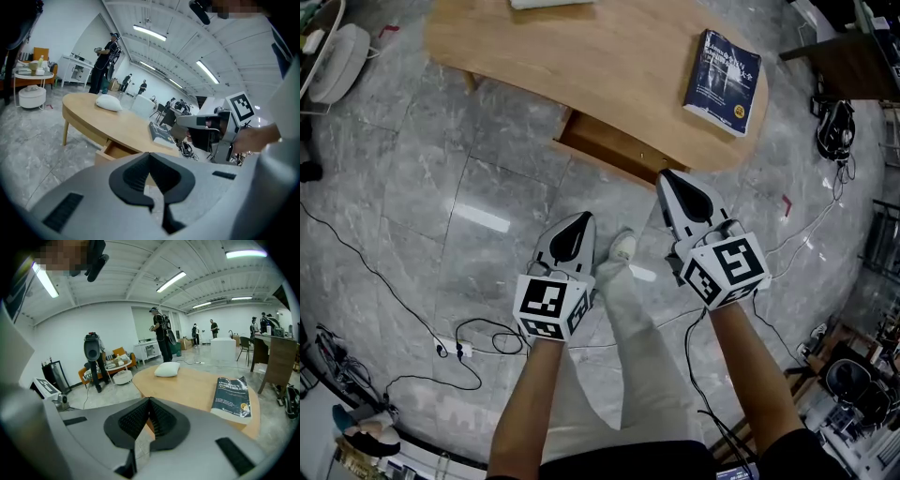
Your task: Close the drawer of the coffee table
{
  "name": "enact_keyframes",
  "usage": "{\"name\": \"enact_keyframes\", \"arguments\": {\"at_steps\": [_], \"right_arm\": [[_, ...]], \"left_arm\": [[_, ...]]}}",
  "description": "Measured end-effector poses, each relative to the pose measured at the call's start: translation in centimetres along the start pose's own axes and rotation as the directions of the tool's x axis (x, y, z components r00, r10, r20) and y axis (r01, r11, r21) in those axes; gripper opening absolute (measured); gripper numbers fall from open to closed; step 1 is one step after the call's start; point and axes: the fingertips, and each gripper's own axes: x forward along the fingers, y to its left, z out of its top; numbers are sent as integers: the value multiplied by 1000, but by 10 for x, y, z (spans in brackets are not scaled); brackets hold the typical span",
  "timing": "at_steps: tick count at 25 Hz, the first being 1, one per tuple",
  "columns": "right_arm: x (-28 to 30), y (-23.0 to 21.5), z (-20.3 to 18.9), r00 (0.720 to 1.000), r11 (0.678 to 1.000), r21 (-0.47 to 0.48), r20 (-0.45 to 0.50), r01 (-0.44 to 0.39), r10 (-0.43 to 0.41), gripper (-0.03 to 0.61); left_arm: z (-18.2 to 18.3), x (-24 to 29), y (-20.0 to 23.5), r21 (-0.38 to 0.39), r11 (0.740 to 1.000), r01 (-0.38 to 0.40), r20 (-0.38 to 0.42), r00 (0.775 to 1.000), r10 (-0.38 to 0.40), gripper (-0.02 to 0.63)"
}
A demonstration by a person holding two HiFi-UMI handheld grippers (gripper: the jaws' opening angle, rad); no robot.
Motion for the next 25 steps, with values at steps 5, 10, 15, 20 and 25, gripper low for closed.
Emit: {"name": "enact_keyframes", "arguments": {"at_steps": [5,10,15,20,25], "right_arm": [[7,-7,-12,1000,1000,13,-5,8,-8,14],[8,-10,-28,1000,1000,24,-17,16,-16,14],[11,-15,-39,1000,999,29,-23,21,-20,14],[15,-18,-48,999,999,30,-29,24,-23,14],[20,-20,-59,999,999,28,-39,16,-15,14]], "left_arm": [[-10,8,6,-10,1000,-1,-10,1000,1,1],[-20,19,7,-43,999,18,-10,1000,-18,2],[-29,28,12,-48,999,18,-15,1000,-19,2],[-35,35,17,-39,999,15,-19,1000,-16,1],[-36,42,22,-21,1000,7,-9,1000,-7,1]]}}
